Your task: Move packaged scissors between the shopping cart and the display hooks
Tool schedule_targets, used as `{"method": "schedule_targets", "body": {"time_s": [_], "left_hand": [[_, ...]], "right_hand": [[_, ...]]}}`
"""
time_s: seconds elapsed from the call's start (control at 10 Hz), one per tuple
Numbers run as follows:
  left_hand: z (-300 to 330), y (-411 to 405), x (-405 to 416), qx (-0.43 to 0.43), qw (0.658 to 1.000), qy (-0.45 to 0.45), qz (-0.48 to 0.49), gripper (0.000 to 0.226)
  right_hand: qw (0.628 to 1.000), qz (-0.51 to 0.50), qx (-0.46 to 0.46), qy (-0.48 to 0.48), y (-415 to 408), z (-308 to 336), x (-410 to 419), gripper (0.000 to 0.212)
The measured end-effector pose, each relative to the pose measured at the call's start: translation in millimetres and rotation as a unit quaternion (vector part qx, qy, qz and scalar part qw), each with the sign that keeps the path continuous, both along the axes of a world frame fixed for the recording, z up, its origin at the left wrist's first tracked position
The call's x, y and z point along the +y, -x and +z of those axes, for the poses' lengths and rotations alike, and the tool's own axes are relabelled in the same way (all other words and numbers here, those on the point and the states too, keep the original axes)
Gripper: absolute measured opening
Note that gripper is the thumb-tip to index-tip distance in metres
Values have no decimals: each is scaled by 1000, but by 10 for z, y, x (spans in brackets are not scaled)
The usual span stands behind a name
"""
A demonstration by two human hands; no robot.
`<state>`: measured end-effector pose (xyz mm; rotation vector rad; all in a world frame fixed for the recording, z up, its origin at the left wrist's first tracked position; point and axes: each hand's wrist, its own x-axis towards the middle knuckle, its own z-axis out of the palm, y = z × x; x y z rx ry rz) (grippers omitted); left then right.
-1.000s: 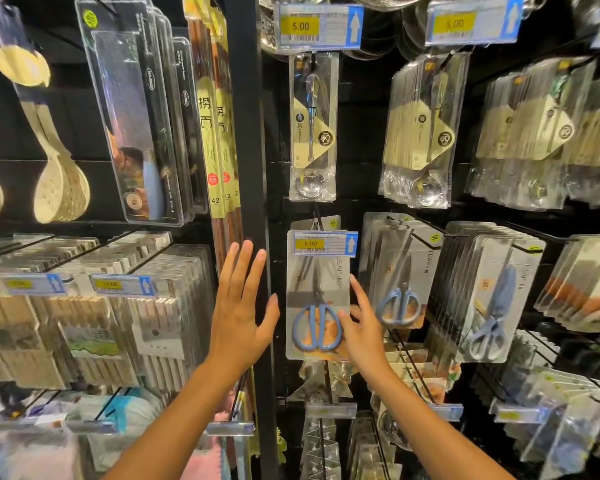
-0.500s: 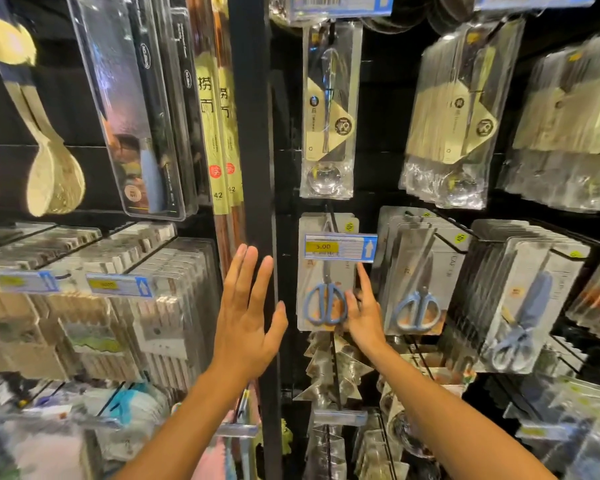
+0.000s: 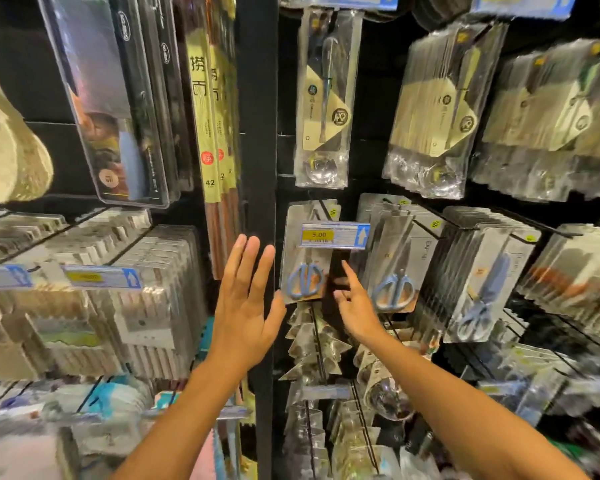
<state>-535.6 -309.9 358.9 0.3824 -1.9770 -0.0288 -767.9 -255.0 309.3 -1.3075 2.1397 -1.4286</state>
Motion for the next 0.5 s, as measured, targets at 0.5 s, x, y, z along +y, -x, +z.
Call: {"method": "schedule_targets", "body": {"time_s": [0.5], "left_hand": [[203, -554, 587, -161, 978, -89, 94, 80]], "right_hand": [[973, 133, 189, 16, -83, 519, 1733, 43]]}}
